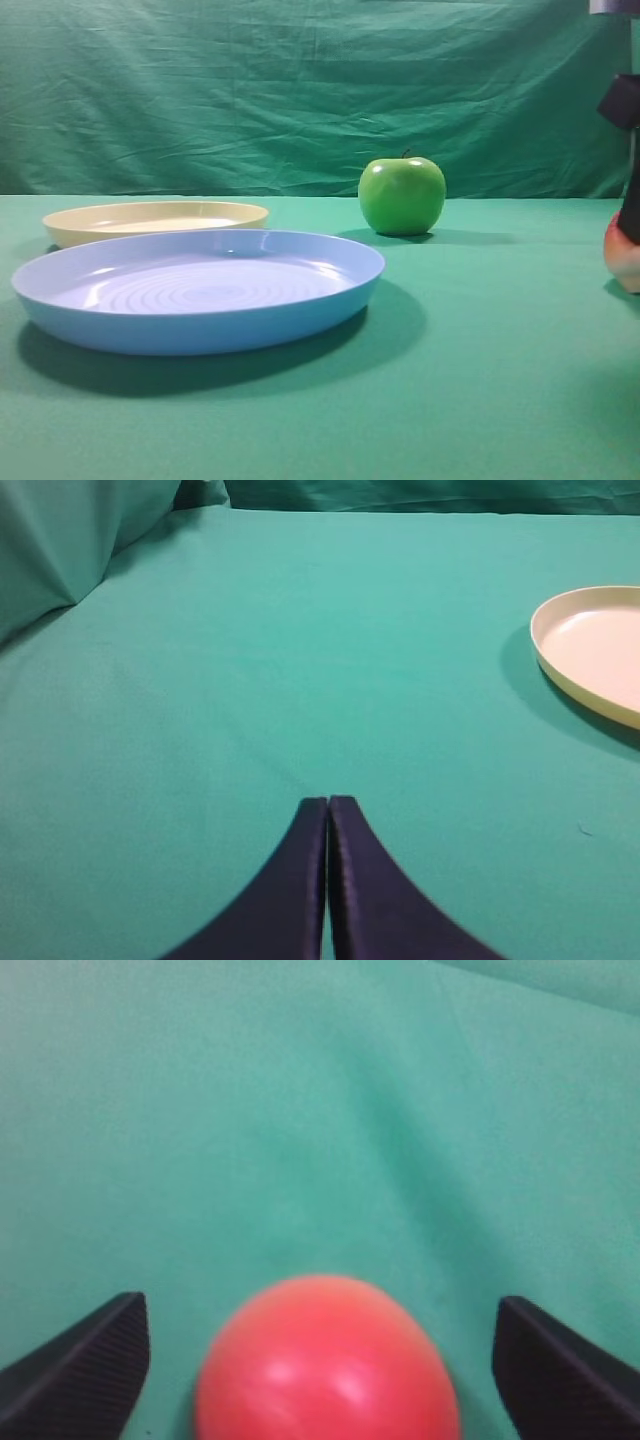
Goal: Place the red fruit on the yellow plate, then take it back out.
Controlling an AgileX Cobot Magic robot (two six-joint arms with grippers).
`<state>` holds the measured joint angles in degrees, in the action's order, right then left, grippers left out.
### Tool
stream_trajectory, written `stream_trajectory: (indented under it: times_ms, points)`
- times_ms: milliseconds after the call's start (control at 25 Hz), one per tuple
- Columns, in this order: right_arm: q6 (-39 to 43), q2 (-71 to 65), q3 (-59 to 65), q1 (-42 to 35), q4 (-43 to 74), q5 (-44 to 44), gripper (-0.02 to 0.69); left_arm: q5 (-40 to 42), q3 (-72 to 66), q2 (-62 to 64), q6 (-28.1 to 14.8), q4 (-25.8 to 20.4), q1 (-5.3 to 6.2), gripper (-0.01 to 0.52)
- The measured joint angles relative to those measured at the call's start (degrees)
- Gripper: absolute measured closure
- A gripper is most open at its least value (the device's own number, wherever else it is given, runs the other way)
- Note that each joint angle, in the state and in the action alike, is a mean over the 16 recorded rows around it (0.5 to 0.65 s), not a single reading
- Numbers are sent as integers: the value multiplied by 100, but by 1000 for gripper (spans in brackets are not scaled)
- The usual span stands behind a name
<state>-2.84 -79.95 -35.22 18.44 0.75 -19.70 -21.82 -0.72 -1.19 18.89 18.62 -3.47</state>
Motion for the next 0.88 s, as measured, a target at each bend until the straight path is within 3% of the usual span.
stream_trajectory:
  times_ms: [120,240,680,880]
  points:
    - [0,297,-192,0,2,-498,51,0,0,0,-2,0,0,514]
    - [0,677,-410,0,3,-1051,100,0,0,0,-2,0,0,514]
    - [7,2491,-917,0,-23,-2564,511,0,0,0,-2,0,0,514]
    - [13,3361,-942,0,-200,-2909,638,0,0,0,-2,0,0,514]
